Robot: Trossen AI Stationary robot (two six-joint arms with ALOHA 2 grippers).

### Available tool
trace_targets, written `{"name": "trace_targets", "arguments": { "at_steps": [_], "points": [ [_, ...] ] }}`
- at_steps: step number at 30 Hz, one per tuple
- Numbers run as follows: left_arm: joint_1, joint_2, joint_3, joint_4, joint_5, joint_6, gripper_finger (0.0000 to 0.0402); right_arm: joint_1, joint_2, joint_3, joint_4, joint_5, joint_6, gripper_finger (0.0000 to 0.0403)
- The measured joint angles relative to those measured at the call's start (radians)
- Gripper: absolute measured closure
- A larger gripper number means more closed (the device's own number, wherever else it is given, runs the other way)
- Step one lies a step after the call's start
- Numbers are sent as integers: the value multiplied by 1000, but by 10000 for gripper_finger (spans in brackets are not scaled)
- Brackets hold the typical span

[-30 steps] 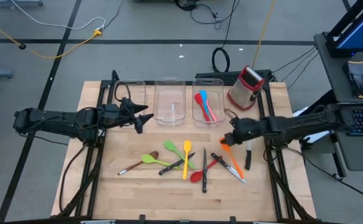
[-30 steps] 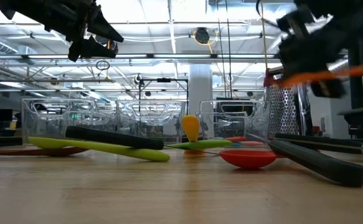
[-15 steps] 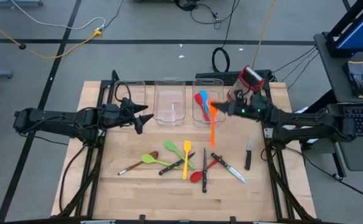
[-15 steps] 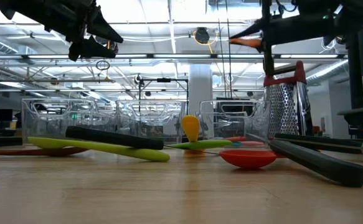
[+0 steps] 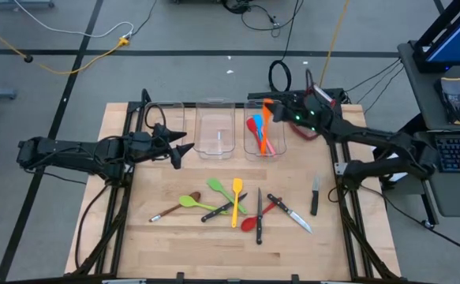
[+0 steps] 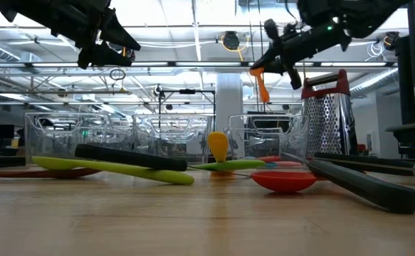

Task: Pick & Place Kitchen Items
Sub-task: Put the orange spatula into the right transparent bin

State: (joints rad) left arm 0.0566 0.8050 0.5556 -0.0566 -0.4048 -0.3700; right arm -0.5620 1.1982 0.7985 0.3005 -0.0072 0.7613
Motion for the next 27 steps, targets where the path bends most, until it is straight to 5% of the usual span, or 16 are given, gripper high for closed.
{"name": "trace_targets", "arguments": {
  "at_steps": [9, 27],
  "points": [
    [0, 0, 0, 0, -1, -2, 123, -38, 182, 128, -72, 63, -162, 388],
    [0, 0, 0, -1, -1, -4, 123, -41, 385, 129, -179, 86, -199, 388]
  ]
}}
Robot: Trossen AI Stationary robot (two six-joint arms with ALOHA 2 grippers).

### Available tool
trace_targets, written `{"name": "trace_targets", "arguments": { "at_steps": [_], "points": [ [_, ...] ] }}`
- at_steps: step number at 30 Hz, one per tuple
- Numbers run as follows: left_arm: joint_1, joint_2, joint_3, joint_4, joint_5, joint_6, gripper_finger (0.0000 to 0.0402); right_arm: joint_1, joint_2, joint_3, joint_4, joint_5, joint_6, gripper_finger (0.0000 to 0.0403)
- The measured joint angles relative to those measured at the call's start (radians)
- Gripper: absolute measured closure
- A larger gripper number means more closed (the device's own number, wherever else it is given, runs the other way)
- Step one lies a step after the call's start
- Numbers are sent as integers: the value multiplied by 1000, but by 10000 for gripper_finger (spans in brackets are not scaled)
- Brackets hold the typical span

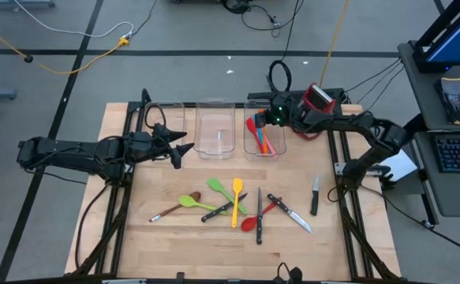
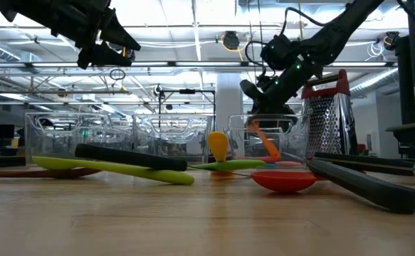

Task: Pick & Place Kitchen Items
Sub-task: Put the orange spatula into the right transparent bin, then put the yellow spatula into the right transparent bin

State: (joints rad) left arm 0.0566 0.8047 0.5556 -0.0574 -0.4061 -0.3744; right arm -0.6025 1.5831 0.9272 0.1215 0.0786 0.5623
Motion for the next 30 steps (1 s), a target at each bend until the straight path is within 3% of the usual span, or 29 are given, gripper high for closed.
{"name": "trace_targets", "arguments": {
  "at_steps": [9, 24, 30],
  "points": [
    [0, 0, 0, -1, -5, 14, 123, 0, 57, 0, 6, 3, 26, 366],
    [0, 0, 0, -3, -5, 45, 123, 0, 54, 0, 36, -1, 54, 288],
    [0, 0, 0, 1, -6, 83, 123, 20, 8, -1, 99, -34, 4, 280]
  ]
}}
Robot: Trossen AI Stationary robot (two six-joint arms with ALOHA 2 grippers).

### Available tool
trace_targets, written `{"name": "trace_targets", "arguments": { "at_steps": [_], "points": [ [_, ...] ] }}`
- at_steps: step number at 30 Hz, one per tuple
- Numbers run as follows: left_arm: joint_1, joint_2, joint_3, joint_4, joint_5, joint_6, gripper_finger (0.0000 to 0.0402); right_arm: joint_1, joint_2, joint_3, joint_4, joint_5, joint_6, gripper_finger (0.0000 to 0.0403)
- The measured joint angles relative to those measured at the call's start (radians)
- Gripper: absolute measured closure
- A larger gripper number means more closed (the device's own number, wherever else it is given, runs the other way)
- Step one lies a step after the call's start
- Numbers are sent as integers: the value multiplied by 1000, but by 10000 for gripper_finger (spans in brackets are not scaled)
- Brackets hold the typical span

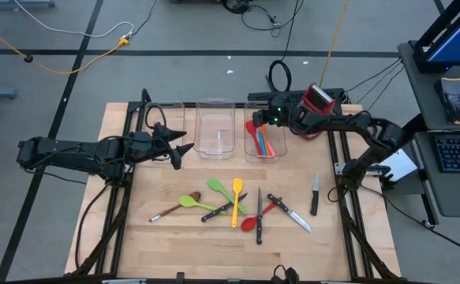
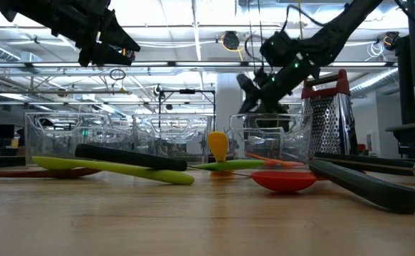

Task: Pick & Place Kitchen Items
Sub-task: Put the yellow spatula into the right transparent bin

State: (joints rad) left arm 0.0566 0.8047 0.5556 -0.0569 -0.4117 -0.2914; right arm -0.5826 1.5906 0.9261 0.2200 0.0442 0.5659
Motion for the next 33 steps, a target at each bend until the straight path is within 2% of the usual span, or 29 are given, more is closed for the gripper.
{"name": "trace_targets", "arguments": {
  "at_steps": [8, 15, 24, 29, 33],
  "points": [
    [0, 0, 0, 7, -9, 28, 123, 90, -135, 0, 56, -23, -87, 295],
    [0, 0, 0, 8, -9, 19, 123, 171, -253, 0, 5, -28, -118, 296],
    [0, 0, 0, 10, 0, -145, 123, 250, -345, 0, -52, -255, -141, 303],
    [-28, 0, 0, 18, 15, -217, 124, 267, -391, 0, -140, -335, -145, 303],
    [-76, 9, 0, 85, -19, -206, 124, 266, -435, -1, -240, -337, -156, 303]
  ]
}}
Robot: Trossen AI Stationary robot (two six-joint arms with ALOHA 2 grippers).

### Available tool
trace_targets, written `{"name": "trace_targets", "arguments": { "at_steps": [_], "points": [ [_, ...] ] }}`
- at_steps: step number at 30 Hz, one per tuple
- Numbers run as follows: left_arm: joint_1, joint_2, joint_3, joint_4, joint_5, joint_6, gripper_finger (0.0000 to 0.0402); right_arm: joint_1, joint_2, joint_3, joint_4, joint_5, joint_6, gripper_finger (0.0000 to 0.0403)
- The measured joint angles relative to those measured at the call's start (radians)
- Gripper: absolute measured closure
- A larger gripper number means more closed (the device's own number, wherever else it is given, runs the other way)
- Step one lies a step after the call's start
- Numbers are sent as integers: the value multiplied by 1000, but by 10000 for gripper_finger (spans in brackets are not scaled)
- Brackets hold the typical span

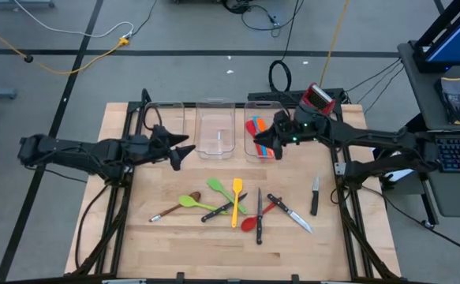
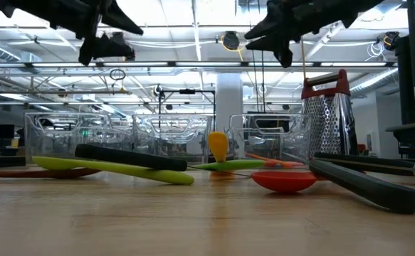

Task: Pick & Place Kitchen Items
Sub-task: Put the yellow spatula into the right transparent bin

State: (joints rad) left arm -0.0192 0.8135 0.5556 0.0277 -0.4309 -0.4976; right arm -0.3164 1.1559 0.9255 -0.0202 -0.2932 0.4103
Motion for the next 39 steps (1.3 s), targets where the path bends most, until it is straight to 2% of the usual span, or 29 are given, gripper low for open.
{"name": "trace_targets", "arguments": {
  "at_steps": [5, 11, 15, 20, 25, 30, 34, 39],
  "points": [
    [-55, 57, 10, 91, -44, 16, 124, 0, -75, -27, -28, 0, -37, 306],
    [-105, 211, 88, 73, -76, -38, 124, 0, -206, -134, 0, 0, -30, 309],
    [-119, 344, 212, 8, -68, -82, 124, 0, -302, -205, 0, 0, -9, 310],
    [-128, 502, 428, -208, -54, -137, 124, 0, -425, -277, 3, 0, -7, 310],
    [-126, 649, 634, -406, 36, -232, 124, 0, -545, -339, 3, 0, -4, 310],
    [-132, 780, 789, -526, 130, -374, 124, 0, -633, -389, 1, -1, -4, 310],
    [-142, 862, 855, -563, 217, -526, 124, 0, -678, -420, 1, -2, -4, 309],
    [-157, 932, 863, -572, 351, -751, 124, -1, -707, -441, 1, -2, -6, 310]
  ]
}}
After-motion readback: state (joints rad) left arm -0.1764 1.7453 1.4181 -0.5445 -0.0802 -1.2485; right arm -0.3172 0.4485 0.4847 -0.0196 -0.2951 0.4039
